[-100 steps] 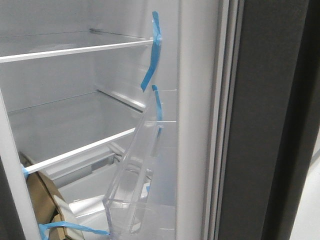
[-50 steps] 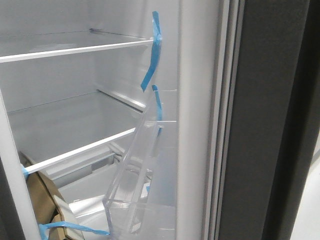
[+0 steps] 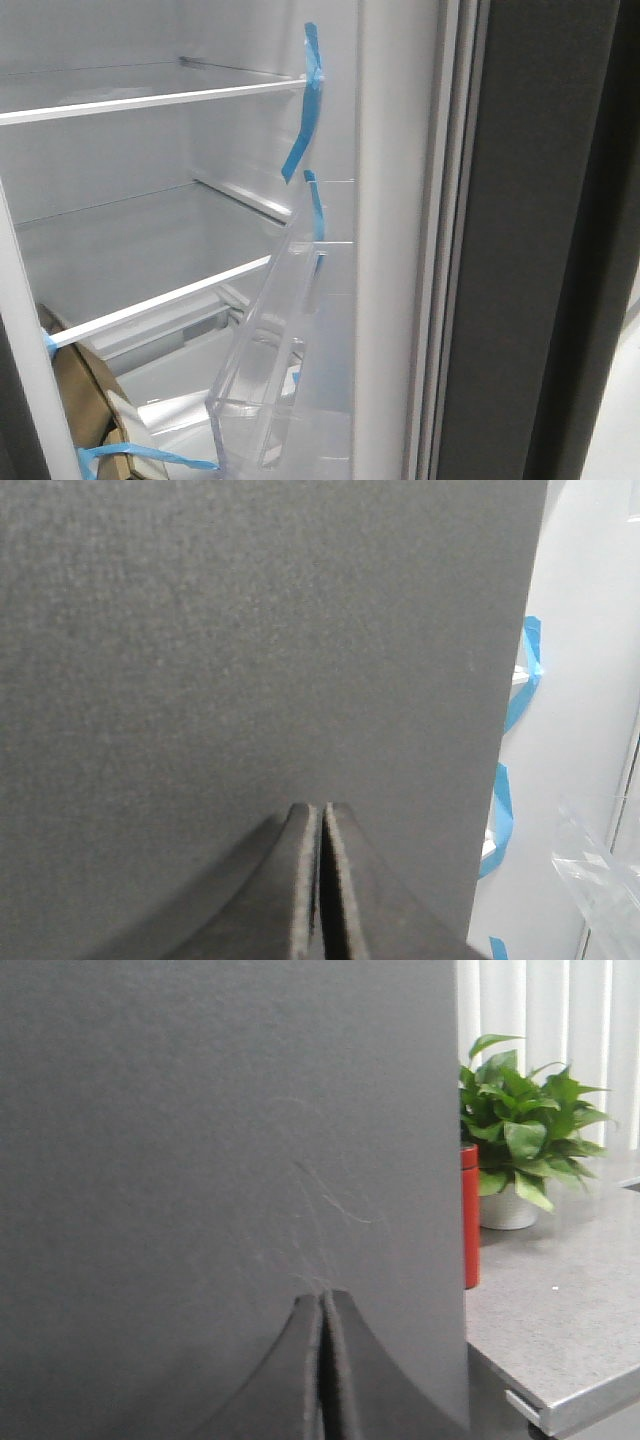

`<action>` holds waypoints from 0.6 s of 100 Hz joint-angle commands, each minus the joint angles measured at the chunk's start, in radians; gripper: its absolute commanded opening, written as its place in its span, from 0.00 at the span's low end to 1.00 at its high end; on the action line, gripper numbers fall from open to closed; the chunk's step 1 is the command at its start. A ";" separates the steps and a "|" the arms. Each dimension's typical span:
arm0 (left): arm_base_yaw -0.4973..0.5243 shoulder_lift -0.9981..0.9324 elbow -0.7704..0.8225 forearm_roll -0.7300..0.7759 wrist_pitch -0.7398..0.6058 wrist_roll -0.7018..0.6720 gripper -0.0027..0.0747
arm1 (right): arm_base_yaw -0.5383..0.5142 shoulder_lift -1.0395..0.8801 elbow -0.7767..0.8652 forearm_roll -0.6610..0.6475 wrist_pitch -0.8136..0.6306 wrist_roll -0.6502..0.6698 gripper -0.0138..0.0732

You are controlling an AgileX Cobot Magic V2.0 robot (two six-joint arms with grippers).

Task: Close fridge door
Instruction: 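Push the door with both grippers until it swings shut against the fridge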

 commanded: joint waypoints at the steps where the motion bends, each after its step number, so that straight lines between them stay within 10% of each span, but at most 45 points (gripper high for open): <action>1: -0.005 0.019 0.028 -0.002 -0.077 -0.004 0.01 | 0.021 0.001 -0.037 0.002 -0.079 0.001 0.07; 60: -0.005 0.019 0.028 -0.002 -0.077 -0.004 0.01 | 0.168 0.051 -0.041 0.002 -0.145 0.001 0.07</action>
